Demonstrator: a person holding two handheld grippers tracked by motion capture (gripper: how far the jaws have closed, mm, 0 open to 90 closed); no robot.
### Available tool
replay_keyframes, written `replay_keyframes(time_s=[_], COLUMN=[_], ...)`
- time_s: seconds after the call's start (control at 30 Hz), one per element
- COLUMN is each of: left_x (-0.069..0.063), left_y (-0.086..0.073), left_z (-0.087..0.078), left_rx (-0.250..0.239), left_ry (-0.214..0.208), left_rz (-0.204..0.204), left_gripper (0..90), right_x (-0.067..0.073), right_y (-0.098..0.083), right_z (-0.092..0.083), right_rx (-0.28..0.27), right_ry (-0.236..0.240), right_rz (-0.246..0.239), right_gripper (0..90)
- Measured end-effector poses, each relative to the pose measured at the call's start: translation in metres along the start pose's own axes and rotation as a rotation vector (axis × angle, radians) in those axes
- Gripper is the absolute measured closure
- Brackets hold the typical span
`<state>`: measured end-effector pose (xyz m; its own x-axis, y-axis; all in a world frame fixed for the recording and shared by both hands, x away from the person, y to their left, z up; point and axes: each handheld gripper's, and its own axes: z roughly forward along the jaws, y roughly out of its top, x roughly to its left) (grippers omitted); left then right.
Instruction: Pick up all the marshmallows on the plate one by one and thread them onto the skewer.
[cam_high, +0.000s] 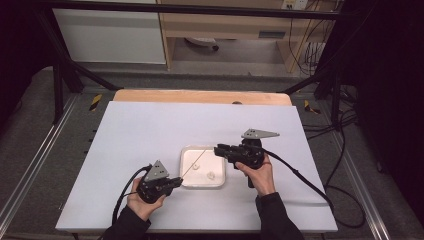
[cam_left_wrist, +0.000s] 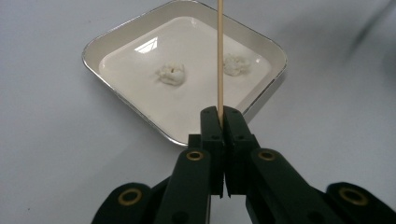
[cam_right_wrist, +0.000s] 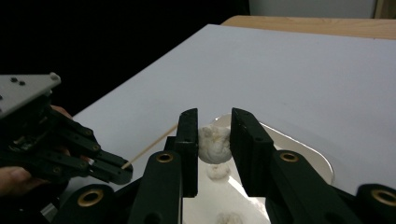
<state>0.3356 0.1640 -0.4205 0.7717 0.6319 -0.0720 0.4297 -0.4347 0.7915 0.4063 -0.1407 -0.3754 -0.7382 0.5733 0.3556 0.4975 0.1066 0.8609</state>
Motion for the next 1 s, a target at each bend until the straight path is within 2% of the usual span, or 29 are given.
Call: replay_keyframes(time_s=[0.2, 0.47, 1.0], left_x=[-0.003, -0.004, -0.007], left_y=[0.000, 0.001, 0.001], left_z=[0.000, -0.002, -0.002], left_rx=[-0.012, -0.029, -0.047], left_ry=[-0.002, -0.002, 0.002], left_rz=[0.003, 0.009, 0.016], left_gripper=[88.3, 88.3, 88.3], right_x=[0.001, -0.001, -0.001], right_y=[0.006, 0.010, 0.006], right_z=[0.004, 0.009, 0.017], right_rx=[-0.042, -0.071, -0.069], right_ry=[0.036, 0.074, 0.124], right_rz=[0.037, 0.088, 0.127], right_gripper=[73.1, 72.9, 73.4])
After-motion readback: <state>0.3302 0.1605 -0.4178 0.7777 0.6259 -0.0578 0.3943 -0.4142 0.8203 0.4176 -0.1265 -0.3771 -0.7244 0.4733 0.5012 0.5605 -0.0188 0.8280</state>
